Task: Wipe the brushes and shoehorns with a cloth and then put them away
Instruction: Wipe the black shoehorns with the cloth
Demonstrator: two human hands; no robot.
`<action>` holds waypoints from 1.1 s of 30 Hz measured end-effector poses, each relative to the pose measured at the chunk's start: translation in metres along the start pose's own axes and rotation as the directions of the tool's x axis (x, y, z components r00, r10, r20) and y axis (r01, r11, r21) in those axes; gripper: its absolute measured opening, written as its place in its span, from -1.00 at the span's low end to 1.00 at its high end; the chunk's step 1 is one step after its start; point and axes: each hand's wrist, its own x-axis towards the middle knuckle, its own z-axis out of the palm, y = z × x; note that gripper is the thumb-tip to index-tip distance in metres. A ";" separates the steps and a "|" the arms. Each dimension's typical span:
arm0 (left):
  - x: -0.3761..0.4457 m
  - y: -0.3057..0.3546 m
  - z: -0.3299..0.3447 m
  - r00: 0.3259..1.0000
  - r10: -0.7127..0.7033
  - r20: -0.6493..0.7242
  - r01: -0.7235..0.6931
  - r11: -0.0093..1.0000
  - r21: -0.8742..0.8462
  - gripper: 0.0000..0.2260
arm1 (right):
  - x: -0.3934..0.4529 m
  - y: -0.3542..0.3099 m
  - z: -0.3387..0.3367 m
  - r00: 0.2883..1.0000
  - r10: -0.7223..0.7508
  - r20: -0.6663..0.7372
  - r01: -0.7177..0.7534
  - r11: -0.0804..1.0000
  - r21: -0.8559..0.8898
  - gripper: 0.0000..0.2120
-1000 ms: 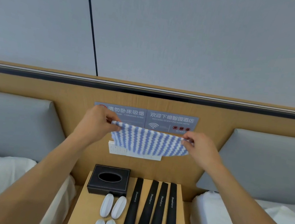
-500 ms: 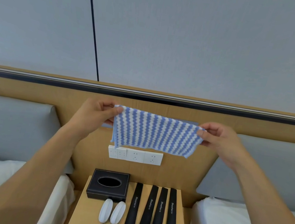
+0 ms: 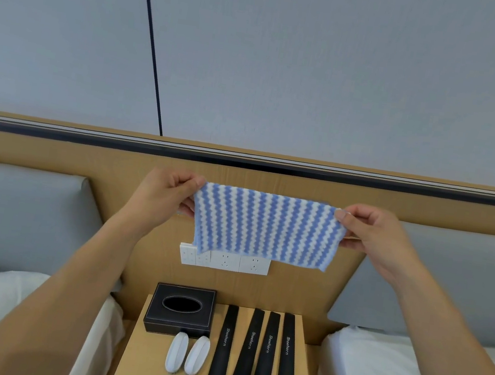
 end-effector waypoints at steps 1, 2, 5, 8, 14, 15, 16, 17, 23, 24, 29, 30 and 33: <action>0.001 0.000 0.001 0.999 0.014 -0.029 -0.013 0.998 0.061 -0.75 | 0.000 0.000 -0.001 1.000 -0.002 0.003 0.002 1.000 -0.005 -0.81; 0.001 0.001 0.001 0.998 0.024 -0.054 -0.018 0.993 0.115 -0.74 | 0.000 0.001 -0.001 1.000 -0.004 0.007 0.004 1.000 -0.010 -0.82; 0.001 0.001 0.003 0.998 -0.016 -0.068 0.019 0.998 0.055 -0.76 | -0.001 0.002 -0.002 1.000 -0.014 0.019 0.015 0.999 -0.039 -0.84; -0.002 0.000 0.006 0.995 -0.074 -0.064 0.067 0.992 -0.103 -0.81 | -0.002 0.003 -0.002 1.000 -0.029 0.009 0.029 0.998 -0.060 -0.85; -0.005 0.001 0.003 0.998 -0.034 0.050 0.045 0.970 -0.239 -0.81 | -0.005 -0.002 -0.008 1.000 -0.013 -0.021 0.013 1.000 -0.013 -0.90; -0.006 0.001 0.001 0.999 -0.030 0.040 0.038 0.976 -0.216 -0.82 | -0.006 -0.003 -0.011 1.000 0.000 -0.012 0.000 1.000 0.008 -0.90; -0.006 0.001 -0.002 0.999 -0.027 0.023 0.031 0.982 -0.184 -0.80 | -0.007 -0.004 -0.015 1.000 0.020 0.008 -0.021 0.999 0.046 -0.86; -0.006 0.001 -0.004 0.999 -0.027 0.018 0.029 0.987 -0.156 -0.79 | -0.008 -0.005 -0.019 0.997 0.058 0.041 -0.062 0.993 0.102 -0.82; 0.000 -0.003 0.015 0.978 -0.202 -0.057 0.195 0.975 -0.104 -0.90 | -0.009 -0.002 0.003 0.942 0.333 0.032 -0.335 0.937 0.095 -0.87; -0.003 0.000 0.024 0.976 -0.192 -0.101 0.189 0.981 -0.039 -0.90 | -0.010 -0.003 0.013 0.947 0.322 0.009 -0.321 0.942 0.095 -0.89; -0.021 0.032 0.073 0.981 0.105 -0.164 -0.042 0.936 0.349 -0.89 | -0.019 -0.017 0.062 0.982 0.181 -0.047 -0.174 0.977 0.121 -0.91; -0.025 0.039 0.083 0.974 0.168 -0.154 -0.099 0.922 0.375 -0.90 | -0.021 -0.020 0.070 0.986 0.161 -0.043 -0.155 0.979 0.131 -0.90; -0.034 0.051 0.103 0.947 0.288 -0.145 -0.218 0.902 0.373 -0.91 | -0.026 -0.028 0.086 0.993 0.118 -0.013 -0.114 0.980 0.165 -0.87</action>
